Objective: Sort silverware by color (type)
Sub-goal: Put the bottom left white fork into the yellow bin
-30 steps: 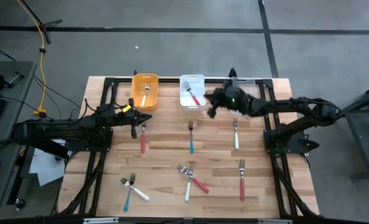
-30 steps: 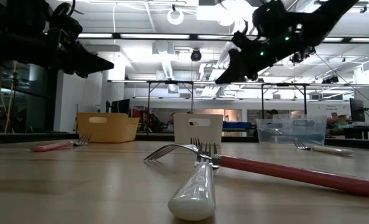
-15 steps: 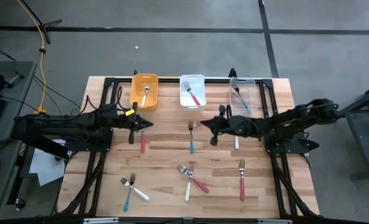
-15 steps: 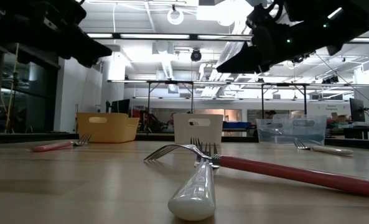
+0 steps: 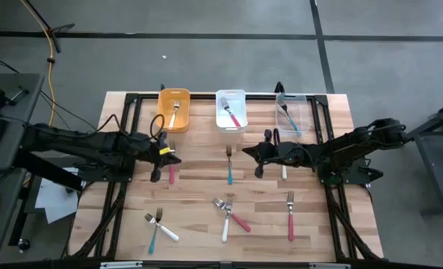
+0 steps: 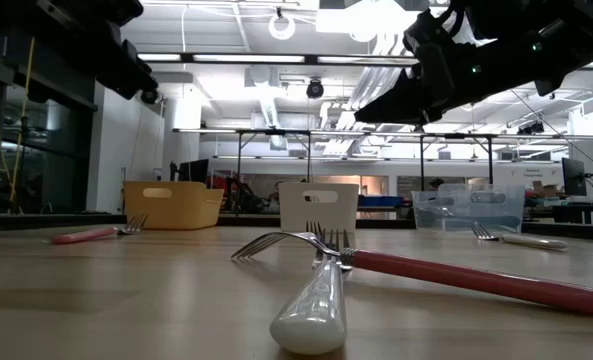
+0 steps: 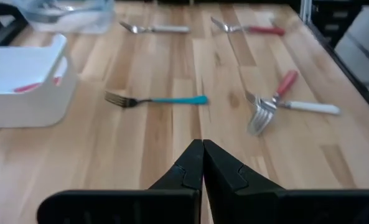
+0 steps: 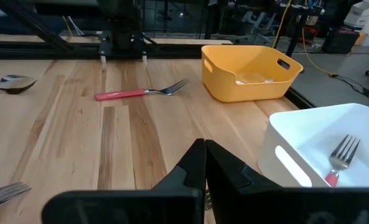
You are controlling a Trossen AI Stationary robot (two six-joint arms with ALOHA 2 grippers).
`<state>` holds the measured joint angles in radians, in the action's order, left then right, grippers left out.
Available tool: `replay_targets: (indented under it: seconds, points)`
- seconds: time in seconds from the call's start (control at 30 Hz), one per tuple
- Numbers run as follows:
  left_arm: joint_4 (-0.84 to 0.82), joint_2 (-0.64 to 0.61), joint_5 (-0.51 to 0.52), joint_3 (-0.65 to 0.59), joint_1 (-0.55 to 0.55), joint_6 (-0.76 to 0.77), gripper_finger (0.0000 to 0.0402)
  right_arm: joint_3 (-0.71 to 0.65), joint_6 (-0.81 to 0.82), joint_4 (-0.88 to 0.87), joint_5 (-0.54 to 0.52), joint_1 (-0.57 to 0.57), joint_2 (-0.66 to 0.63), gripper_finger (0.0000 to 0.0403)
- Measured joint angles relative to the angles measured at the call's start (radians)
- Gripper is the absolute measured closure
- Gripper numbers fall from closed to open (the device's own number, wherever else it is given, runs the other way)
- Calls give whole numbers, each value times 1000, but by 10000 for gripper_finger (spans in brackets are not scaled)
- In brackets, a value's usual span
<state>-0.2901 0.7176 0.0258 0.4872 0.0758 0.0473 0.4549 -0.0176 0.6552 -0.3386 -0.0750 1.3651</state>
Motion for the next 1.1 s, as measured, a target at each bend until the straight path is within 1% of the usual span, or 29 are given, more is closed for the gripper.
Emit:
replay_targets:
  seconds: [0.13, 0.3, 0.37, 0.47, 0.57, 0.63, 0.77, 0.83, 1.0, 1.1]
  points:
    - [-68, 73, 39, 54, 68, 22, 401, 0, -3, 0, 0, 0, 0, 403]
    - [-89, 165, 43, 111, 148, 71, 399, 0, 2, 0, 1, 0, 0, 403]
    - [-102, 198, 42, 135, 184, 97, 391, 0, 12, 0, 1, 0, 0, 403]
    - [-190, 247, 32, 194, 240, 109, 376, 0, 17, 4, 1, 0, 0, 403]
    - [-292, 292, 73, 253, 296, 109, 362, 0, 18, 6, 11, 0, 0, 403]
    - [-324, 315, 99, 280, 329, 109, 354, 0, 19, 6, 17, 0, 0, 403]
    - [-339, 358, 104, 305, 386, 147, 340, 0, 19, 8, 17, 0, 0, 403]
    - [-345, 378, 86, 310, 411, 188, 336, 0, 19, 7, 16, 0, 0, 403]
    - [-360, 417, -18, 310, 471, 309, 329, 0, 18, 7, 16, 2, 0, 403]
    - [-370, 436, -25, 310, 505, 376, 327, 0, 17, 8, 16, 2, 1, 403]
